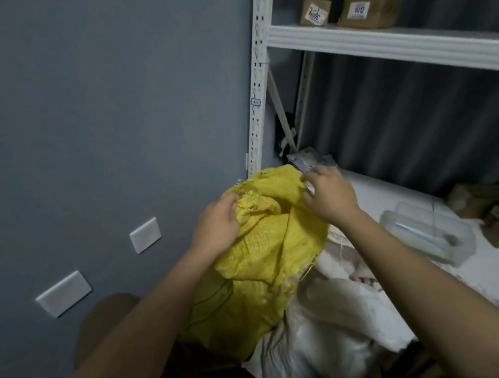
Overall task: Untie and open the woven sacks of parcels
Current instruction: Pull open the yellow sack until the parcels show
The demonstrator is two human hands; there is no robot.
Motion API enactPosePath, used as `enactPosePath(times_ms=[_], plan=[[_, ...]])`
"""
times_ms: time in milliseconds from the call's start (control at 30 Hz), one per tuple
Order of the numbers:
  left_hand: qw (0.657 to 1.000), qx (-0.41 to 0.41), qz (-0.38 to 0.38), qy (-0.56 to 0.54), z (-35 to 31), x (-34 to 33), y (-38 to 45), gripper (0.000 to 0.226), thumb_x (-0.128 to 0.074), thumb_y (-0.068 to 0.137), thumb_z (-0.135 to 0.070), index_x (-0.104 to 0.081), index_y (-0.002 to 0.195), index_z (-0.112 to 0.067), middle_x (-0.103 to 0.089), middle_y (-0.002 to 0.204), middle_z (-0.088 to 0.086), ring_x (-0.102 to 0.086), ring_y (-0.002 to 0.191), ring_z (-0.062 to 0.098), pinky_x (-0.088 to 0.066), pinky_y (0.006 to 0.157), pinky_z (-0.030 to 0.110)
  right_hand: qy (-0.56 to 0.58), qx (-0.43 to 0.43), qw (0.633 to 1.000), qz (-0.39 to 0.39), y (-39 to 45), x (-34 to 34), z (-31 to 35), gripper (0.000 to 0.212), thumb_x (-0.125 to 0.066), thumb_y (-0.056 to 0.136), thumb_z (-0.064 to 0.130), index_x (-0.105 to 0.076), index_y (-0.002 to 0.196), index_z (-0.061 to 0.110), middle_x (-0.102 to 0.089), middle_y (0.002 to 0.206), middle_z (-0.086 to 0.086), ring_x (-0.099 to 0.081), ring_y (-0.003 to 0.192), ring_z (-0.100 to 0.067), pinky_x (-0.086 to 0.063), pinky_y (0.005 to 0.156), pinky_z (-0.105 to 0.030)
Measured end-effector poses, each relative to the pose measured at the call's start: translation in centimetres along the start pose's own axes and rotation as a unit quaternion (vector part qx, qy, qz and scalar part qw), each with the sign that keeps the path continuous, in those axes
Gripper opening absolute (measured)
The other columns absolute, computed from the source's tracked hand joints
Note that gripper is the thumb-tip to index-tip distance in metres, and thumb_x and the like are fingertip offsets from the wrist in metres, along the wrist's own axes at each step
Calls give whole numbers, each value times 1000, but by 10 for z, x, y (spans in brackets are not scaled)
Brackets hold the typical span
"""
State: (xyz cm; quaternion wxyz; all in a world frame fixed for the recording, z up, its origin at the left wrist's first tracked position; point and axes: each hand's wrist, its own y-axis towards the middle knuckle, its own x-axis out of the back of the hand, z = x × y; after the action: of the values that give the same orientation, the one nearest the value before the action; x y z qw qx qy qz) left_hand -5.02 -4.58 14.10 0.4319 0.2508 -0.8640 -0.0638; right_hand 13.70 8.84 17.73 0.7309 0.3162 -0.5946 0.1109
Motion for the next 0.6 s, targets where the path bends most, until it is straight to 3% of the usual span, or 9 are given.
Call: enactPosePath(times_ms=[67, 133, 200, 333, 433, 500, 600], plan=[[999, -32, 10, 19, 0, 2, -2, 23, -41, 98, -14, -57, 113, -15, -64, 104, 10, -57, 96, 30, -38, 70, 32, -29, 76, 996, 41, 17, 2, 21, 50, -47, 95, 28, -39, 143, 17, -35, 150, -8, -30, 136, -28, -31, 108, -40], [997, -58, 28, 47, 2, 5, -6, 22, -41, 98, -15, -57, 112, -16, -62, 102, 7, -56, 95, 29, -38, 70, 32, -52, 99, 987, 117, 34, -4, 40, 58, -43, 97, 24, -22, 151, 20, -23, 156, -7, -22, 142, -27, -26, 112, -42], [994, -75, 33, 71, 7, 8, -10, 21, -40, 97, -18, -57, 110, -16, -61, 96, 5, -56, 92, 27, -37, 67, 31, -63, 101, 977, 179, 47, -12, 52, 63, -44, 96, 17, -17, 152, 21, -29, 154, -9, -30, 139, -29, -32, 108, -40], [985, -106, 12, 134, 16, 13, -17, 39, -32, 95, -52, -54, 103, -21, -56, 83, -4, -57, 85, 22, -38, 65, 32, -3, 91, 969, 229, 49, -27, 59, 67, -52, 89, 6, -28, 149, 23, -43, 145, -11, -44, 129, -29, -39, 102, -35], [963, -115, 57, 239, 23, 11, -18, 64, -39, 82, -73, -50, 127, -29, -66, 96, -4, -60, 92, 20, -45, 73, 32, 76, 50, 973, 211, 37, -39, 55, 53, -50, 84, 4, -49, 133, 25, -52, 135, -10, -48, 123, -30, -41, 100, -43], [952, -147, 40, 267, 28, 4, -19, 63, -34, 83, -70, -57, 124, -28, -70, 89, 0, -65, 84, 24, -48, 65, 32, 136, 15, 971, 195, 28, -42, 48, 41, -49, 80, 12, -57, 119, 27, -57, 126, -8, -48, 119, -32, -39, 99, -47], [955, -131, 14, 266, 30, -9, -18, 44, -36, 95, -52, -67, 99, -21, -68, 86, 3, -65, 82, 26, -41, 59, 29, 175, -25, 964, 200, 9, -41, 34, 37, -48, 80, 43, -55, 114, 28, -57, 122, -4, -44, 120, -30, -35, 100, -49]])
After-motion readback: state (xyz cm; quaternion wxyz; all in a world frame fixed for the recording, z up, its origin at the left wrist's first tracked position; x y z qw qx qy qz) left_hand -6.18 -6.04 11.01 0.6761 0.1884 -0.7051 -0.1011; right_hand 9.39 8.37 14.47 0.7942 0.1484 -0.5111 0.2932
